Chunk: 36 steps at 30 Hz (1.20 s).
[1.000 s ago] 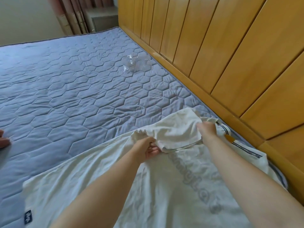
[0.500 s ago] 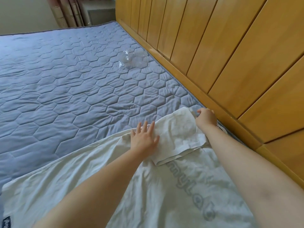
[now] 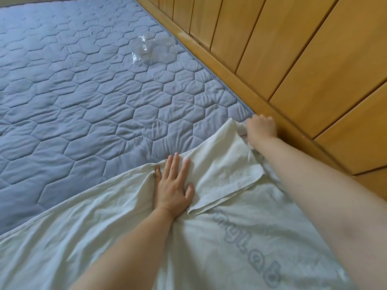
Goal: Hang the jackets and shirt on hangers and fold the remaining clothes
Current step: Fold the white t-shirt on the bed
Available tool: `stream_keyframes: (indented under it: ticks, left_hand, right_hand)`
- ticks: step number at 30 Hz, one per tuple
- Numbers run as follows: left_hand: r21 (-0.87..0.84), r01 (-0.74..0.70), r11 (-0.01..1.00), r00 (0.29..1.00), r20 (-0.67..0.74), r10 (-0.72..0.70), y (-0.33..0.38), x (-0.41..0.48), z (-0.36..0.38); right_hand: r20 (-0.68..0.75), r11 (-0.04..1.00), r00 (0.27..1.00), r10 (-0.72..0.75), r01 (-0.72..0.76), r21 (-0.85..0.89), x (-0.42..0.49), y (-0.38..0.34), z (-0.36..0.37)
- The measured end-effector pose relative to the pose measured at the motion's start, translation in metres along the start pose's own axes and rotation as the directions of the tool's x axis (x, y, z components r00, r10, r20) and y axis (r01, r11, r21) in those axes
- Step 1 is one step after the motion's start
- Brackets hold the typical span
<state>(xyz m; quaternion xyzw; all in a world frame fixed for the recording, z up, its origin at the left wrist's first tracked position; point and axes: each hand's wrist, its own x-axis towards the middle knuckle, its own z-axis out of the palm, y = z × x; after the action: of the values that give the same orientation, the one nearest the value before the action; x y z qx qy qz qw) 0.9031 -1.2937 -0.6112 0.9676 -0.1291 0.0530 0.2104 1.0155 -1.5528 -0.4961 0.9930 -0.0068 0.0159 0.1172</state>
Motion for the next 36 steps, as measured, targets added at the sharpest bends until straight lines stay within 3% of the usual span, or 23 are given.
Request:
stream_keyframes:
  ticks: [1,2,5,9,13,15,18,19,23,26,28,30,32,34,36]
  left_hand:
    - [-0.001,-0.005,1.0,1.0,-0.001,0.005,0.0,-0.001,0.001]
    - [0.002,-0.012,1.0,1.0,-0.006,0.012,-0.001,0.0,0.001]
    - [0.015,-0.017,1.0,1.0,-0.011,0.017,-0.001,0.002,0.002]
    - [0.012,-0.018,1.0,1.0,-0.018,0.018,0.0,-0.001,0.003]
    - [0.023,-0.012,1.0,0.999,-0.038,0.013,-0.003,0.0,0.0]
    - [0.01,-0.006,1.0,0.999,-0.041,0.006,-0.004,-0.002,0.001]
    - [-0.033,0.001,0.999,0.999,-0.052,-0.003,-0.005,-0.002,0.002]
    - [-0.043,0.004,0.999,0.999,-0.051,-0.007,-0.005,0.0,0.002]
    - [-0.069,0.015,0.997,0.998,0.063,-0.011,-0.004,-0.001,-0.006]
    - [-0.085,-0.012,0.996,0.985,0.169,0.026,-0.005,0.002,-0.021]
    - [-0.037,-0.097,0.995,0.981,0.164,0.102,-0.004,-0.002,-0.033]
    - [-0.003,-0.32,0.947,0.944,0.082,0.32,-0.004,-0.014,-0.041]
    - [0.07,-0.508,0.858,0.86,0.088,0.502,-0.003,-0.025,-0.044]
    - [0.103,-0.548,0.83,0.837,0.07,0.543,0.003,-0.028,-0.047]
    - [0.029,-0.538,0.843,0.843,-0.013,0.538,0.012,-0.029,-0.05]
  right_hand:
    - [0.138,0.997,0.987,0.083,-0.081,-0.017,-0.001,-0.002,-0.001]
    - [0.153,0.988,0.977,0.148,-0.152,0.015,-0.001,-0.002,-0.003]
    - [-0.063,0.986,0.985,0.16,-0.156,0.063,0.004,-0.007,-0.002]
    - [-0.128,0.953,0.97,0.209,-0.173,0.249,0.002,-0.028,-0.003]
    - [0.273,0.873,0.922,0.276,-0.359,0.33,0.003,-0.047,-0.007]
    - [0.383,0.796,0.871,0.307,-0.455,0.399,0.006,-0.042,-0.005]
    - [0.354,0.56,0.82,0.449,-0.567,0.604,0.001,-0.025,-0.001]
    - [0.35,0.538,0.804,0.481,-0.585,0.606,-0.006,-0.022,0.002]
    - [0.329,0.686,0.825,0.459,-0.564,0.459,-0.037,-0.024,0.007]
    - [0.401,0.591,0.821,0.407,-0.571,0.57,-0.05,-0.015,0.002]
    - [0.553,0.523,0.791,0.261,-0.598,0.608,-0.062,-0.014,0.0]
    - [0.61,0.611,0.784,0.117,-0.541,0.579,-0.073,-0.013,-0.002]
    - [0.551,0.599,0.827,0.11,-0.498,0.627,-0.078,-0.011,-0.008]
    - [0.479,0.502,0.861,0.172,-0.495,0.709,-0.08,-0.006,-0.013]
    - [0.474,0.411,0.848,0.238,-0.53,0.742,-0.085,0.001,-0.013]
